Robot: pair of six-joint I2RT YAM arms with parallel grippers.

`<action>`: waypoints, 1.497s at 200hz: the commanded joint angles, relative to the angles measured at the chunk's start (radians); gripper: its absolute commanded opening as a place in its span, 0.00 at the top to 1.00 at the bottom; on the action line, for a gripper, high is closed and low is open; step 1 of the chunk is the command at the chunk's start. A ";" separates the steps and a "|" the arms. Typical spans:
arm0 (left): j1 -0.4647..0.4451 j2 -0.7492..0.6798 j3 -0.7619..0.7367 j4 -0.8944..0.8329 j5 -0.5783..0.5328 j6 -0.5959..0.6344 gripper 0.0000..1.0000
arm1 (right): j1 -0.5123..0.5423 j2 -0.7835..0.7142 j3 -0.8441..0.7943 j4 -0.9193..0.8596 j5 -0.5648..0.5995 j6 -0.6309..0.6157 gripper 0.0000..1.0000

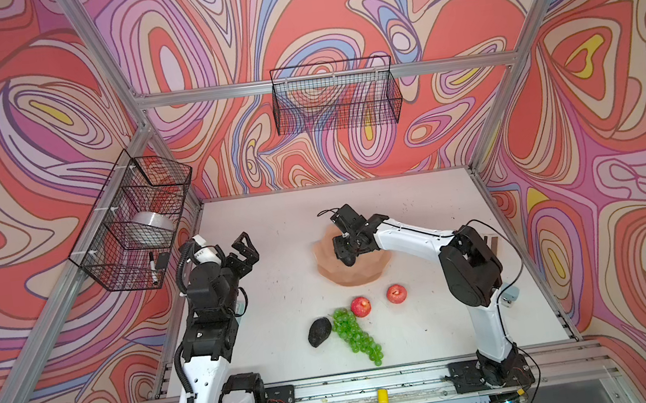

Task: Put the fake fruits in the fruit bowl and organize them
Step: 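Carry the avocado with the right gripper into the peach bowl and release, then grasp the farther red apple with the left gripper while the right arm draws back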

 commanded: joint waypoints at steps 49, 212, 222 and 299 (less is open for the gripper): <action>0.004 0.088 0.225 -0.327 0.200 0.129 0.11 | -0.014 -0.008 0.031 0.061 -0.025 0.009 0.23; -0.862 0.930 0.829 -0.583 0.049 0.192 0.11 | -0.662 -0.862 -0.642 0.188 -0.308 0.162 0.02; -0.894 0.989 0.873 -0.602 0.028 0.204 0.11 | -0.674 -0.885 -0.657 0.179 -0.312 0.158 0.02; -1.014 1.343 1.078 -0.783 -0.015 0.176 0.11 | -0.719 -0.956 -0.732 0.178 -0.341 0.146 0.02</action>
